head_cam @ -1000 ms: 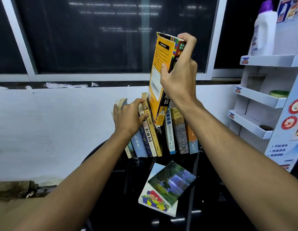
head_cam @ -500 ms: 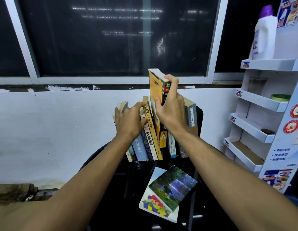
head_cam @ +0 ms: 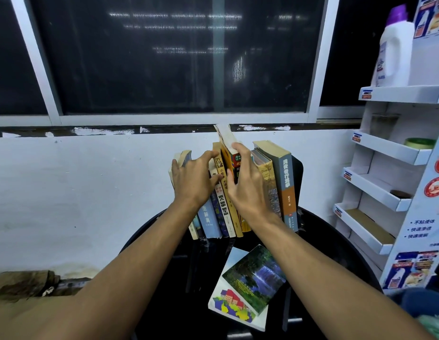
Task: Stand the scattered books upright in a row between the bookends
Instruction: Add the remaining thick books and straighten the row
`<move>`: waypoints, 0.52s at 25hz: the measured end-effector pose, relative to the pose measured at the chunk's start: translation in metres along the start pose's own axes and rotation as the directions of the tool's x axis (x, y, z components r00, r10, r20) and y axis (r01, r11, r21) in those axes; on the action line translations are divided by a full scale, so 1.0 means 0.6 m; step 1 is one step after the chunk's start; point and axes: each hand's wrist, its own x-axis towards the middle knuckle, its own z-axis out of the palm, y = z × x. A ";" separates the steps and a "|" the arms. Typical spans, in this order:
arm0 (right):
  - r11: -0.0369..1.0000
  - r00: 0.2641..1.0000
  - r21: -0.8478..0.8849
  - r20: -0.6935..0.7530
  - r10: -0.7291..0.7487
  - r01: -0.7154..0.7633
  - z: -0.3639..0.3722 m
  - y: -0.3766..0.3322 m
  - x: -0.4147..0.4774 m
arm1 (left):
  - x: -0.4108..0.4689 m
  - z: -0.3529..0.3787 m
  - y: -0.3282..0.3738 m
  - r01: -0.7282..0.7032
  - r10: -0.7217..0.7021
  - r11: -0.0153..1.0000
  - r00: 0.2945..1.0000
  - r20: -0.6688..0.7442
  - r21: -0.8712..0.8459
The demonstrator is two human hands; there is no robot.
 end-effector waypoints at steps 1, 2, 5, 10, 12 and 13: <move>1.000 1.000 -0.005 -0.004 0.002 -0.002 0.000 0.003 -0.003 | 0.000 0.000 0.000 0.000 0.000 1.000 1.000 0.002 0.000; 1.000 1.000 -0.018 -0.009 0.006 -0.006 0.000 0.004 -0.005 | -0.001 0.000 0.000 0.000 0.000 1.000 1.000 0.002 0.000; 0.998 0.999 -0.053 0.005 0.040 -0.039 0.001 0.012 -0.008 | -0.002 -0.002 0.001 -0.002 0.002 1.000 1.000 0.002 -0.015; 0.990 0.987 -0.079 0.104 0.124 -0.116 -0.006 0.030 -0.008 | -0.004 -0.005 0.004 -0.001 0.001 1.000 1.000 0.004 -0.024; 0.993 0.978 -0.052 0.176 0.110 -0.102 -0.017 0.031 -0.004 | -0.005 -0.005 0.004 0.001 -0.001 1.000 1.000 0.008 -0.024; 0.995 0.971 -0.033 0.218 0.102 -0.097 -0.025 0.033 -0.002 | -0.005 -0.006 0.005 0.000 0.000 1.000 1.000 0.009 -0.026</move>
